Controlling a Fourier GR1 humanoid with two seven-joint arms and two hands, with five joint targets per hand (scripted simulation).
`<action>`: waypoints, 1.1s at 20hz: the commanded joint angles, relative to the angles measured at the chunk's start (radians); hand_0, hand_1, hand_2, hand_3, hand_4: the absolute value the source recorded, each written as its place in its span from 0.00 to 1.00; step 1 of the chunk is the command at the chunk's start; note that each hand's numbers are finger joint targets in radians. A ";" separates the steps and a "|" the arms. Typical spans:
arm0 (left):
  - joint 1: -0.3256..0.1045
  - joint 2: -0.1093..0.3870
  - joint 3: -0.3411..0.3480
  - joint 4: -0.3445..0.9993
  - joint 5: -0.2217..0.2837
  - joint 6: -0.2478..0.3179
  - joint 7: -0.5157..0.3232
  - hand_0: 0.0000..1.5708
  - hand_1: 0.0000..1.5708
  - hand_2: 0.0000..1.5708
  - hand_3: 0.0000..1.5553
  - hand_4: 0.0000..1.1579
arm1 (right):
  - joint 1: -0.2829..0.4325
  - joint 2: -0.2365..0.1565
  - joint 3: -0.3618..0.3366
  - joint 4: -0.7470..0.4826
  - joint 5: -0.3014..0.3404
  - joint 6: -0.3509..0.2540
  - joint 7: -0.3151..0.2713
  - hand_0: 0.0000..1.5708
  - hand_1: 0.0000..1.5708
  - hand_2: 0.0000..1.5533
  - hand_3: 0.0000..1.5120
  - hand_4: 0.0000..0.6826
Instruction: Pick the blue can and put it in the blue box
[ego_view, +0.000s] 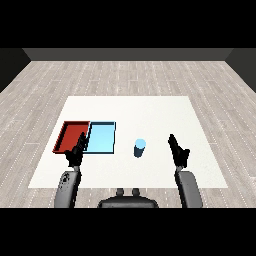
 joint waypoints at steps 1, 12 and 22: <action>-0.006 -0.007 0.002 0.007 -0.011 -0.012 0.002 0.00 0.00 0.00 0.00 0.00 | -0.005 0.015 -0.003 -0.009 0.019 0.003 -0.001 0.00 0.00 0.00 0.00 0.00; -0.017 -0.073 0.018 -0.050 0.083 -0.081 -0.374 0.00 0.00 0.00 0.00 0.00 | -0.028 0.061 0.011 -0.104 -0.135 0.134 -0.246 0.00 0.00 0.00 0.00 0.00; 0.076 -0.077 0.016 -0.020 0.124 -0.145 -0.472 0.00 0.00 0.00 0.00 0.00 | -0.002 0.062 -0.010 -0.092 -0.150 0.149 -0.282 0.00 0.00 0.00 0.00 0.00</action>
